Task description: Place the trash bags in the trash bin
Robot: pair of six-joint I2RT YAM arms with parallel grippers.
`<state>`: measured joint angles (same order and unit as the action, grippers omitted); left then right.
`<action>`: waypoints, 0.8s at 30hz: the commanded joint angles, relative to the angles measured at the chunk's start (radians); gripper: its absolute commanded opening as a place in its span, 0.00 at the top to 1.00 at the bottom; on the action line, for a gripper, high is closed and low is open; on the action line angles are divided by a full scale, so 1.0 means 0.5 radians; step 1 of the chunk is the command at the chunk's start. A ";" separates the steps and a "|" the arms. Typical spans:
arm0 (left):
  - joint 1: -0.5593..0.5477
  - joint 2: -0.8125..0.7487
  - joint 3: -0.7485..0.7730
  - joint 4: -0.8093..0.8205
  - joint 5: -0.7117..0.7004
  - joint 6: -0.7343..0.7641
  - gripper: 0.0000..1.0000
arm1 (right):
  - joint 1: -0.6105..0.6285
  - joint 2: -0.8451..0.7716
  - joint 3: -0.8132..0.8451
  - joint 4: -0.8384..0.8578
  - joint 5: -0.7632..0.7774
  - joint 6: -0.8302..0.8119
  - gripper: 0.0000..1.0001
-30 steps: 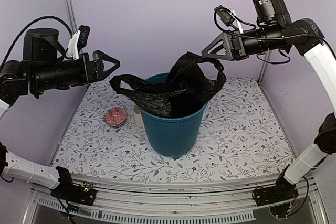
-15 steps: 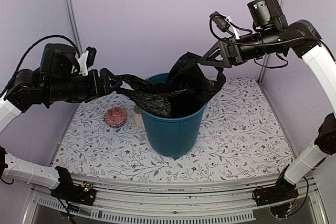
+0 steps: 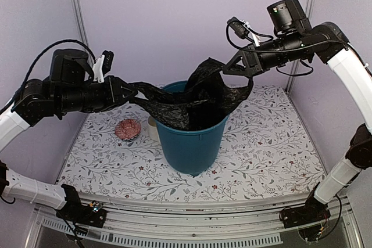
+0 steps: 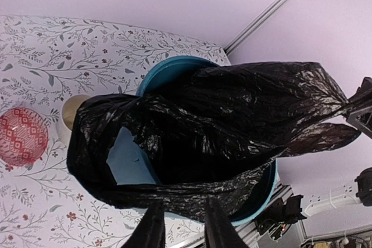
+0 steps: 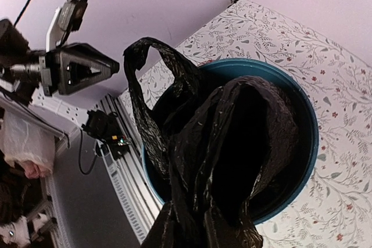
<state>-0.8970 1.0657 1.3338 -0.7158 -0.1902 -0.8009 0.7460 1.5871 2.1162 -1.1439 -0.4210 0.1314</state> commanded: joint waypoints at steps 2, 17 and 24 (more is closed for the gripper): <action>0.022 -0.002 0.008 0.143 0.051 0.071 0.85 | 0.012 -0.036 0.005 0.047 0.015 0.028 0.97; 0.036 0.202 0.417 0.298 -0.188 0.555 1.00 | -0.229 -0.132 -0.221 0.418 0.055 0.476 0.98; 0.103 0.457 0.934 -0.391 -0.054 0.412 0.63 | -0.231 -0.101 -0.186 0.464 0.021 0.544 0.98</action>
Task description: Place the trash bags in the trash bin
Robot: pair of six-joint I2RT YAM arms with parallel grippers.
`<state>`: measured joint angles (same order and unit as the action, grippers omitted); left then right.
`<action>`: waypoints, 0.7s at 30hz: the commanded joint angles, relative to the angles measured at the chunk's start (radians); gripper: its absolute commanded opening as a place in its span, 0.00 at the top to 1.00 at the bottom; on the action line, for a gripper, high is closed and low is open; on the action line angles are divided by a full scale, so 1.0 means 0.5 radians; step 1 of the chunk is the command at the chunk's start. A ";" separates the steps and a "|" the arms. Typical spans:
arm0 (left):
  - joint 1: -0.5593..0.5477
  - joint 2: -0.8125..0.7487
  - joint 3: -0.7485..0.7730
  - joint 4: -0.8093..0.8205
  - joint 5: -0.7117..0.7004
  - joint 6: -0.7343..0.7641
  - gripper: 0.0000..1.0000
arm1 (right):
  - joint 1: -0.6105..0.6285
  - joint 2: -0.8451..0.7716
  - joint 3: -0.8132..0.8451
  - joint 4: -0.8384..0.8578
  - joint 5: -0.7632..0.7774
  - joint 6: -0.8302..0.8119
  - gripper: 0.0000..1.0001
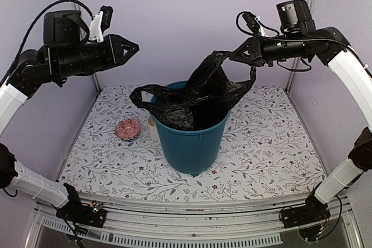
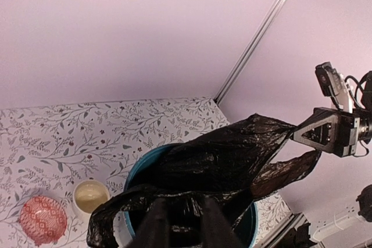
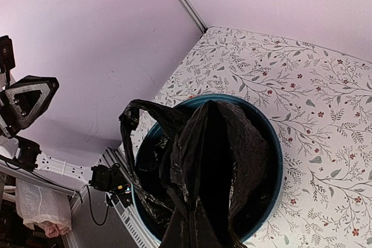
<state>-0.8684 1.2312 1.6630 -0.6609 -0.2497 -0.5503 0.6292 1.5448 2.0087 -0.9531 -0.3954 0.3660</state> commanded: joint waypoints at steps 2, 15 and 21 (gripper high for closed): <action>0.060 0.200 0.470 -0.819 0.122 -0.205 0.40 | 0.003 -0.030 0.006 0.083 -0.018 0.073 0.98; 0.368 0.048 -0.162 -0.766 0.660 -0.226 0.18 | 0.002 -0.014 -0.100 0.185 -0.060 0.060 0.98; 0.478 -0.065 -0.487 -0.456 0.841 -0.262 0.22 | -0.001 0.016 -0.094 0.196 -0.067 0.036 0.98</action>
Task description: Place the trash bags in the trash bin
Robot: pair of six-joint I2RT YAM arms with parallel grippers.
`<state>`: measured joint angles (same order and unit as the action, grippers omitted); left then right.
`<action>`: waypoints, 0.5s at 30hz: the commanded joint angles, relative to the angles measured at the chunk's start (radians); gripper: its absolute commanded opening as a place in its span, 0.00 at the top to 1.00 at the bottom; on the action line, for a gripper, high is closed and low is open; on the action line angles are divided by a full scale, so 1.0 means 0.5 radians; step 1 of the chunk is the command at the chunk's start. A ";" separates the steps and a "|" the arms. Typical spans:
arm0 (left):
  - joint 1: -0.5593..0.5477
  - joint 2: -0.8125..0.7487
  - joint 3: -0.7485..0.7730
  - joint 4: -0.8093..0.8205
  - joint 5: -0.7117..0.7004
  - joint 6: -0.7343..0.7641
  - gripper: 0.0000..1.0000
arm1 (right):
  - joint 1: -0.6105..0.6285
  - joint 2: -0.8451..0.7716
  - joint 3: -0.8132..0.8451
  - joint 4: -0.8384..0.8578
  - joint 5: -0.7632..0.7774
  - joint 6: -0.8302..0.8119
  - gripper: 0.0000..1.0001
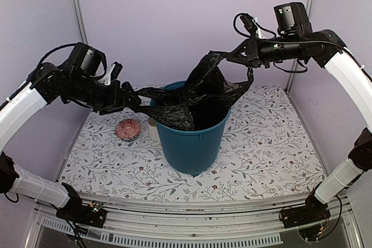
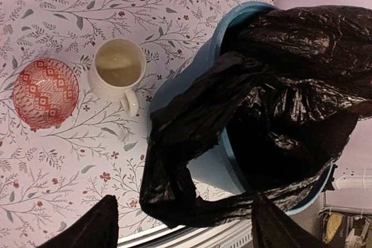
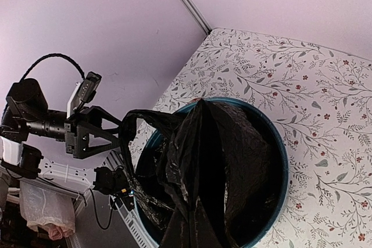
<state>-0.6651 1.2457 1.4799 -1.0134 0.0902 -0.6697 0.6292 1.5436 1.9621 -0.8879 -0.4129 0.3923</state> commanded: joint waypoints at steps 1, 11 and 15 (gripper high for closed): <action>0.087 -0.095 -0.153 0.269 0.140 -0.016 0.22 | -0.003 0.025 0.000 0.068 -0.035 -0.020 0.98; 0.237 0.037 -0.235 0.792 0.249 0.220 0.23 | -0.026 0.075 0.014 0.094 -0.072 -0.042 0.97; 0.245 0.157 -0.163 0.860 0.437 0.371 0.29 | -0.060 0.091 0.035 0.093 -0.084 -0.045 0.97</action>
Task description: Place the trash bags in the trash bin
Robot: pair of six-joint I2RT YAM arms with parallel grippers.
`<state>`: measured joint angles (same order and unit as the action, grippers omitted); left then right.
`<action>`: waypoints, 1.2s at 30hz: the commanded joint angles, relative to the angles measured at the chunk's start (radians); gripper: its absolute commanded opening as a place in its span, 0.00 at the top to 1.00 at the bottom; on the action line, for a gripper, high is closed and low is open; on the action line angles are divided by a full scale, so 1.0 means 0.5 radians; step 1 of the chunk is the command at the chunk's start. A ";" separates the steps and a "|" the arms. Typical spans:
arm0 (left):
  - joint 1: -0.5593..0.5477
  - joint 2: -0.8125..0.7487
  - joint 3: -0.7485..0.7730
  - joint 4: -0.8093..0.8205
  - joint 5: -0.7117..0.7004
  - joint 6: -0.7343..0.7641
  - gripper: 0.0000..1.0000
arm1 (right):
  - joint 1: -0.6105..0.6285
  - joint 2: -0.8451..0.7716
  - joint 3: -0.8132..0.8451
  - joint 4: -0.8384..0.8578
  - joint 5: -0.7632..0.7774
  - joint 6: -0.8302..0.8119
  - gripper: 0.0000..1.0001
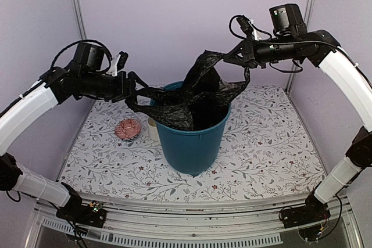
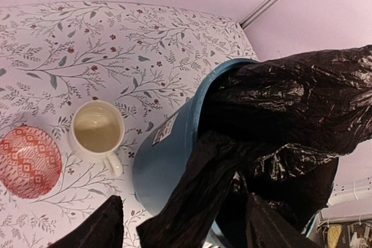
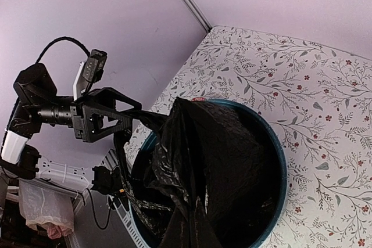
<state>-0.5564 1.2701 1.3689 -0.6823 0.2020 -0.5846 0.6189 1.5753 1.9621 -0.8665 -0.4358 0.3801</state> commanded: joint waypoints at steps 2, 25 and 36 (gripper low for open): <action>0.027 0.132 0.073 0.202 0.298 0.244 0.30 | -0.057 0.033 0.039 0.052 -0.045 -0.021 0.97; 0.125 0.306 0.315 0.174 -0.152 0.346 1.00 | -0.350 0.428 0.239 0.322 -0.218 0.105 0.98; 0.177 0.428 0.243 -0.006 -0.177 0.226 1.00 | -0.365 0.653 0.117 0.301 -0.210 0.140 0.98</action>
<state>-0.4774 1.5036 1.5078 -0.6296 0.1043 -0.4454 0.4435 1.8965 2.0521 -0.7132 -0.5320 0.4355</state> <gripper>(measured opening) 0.009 0.022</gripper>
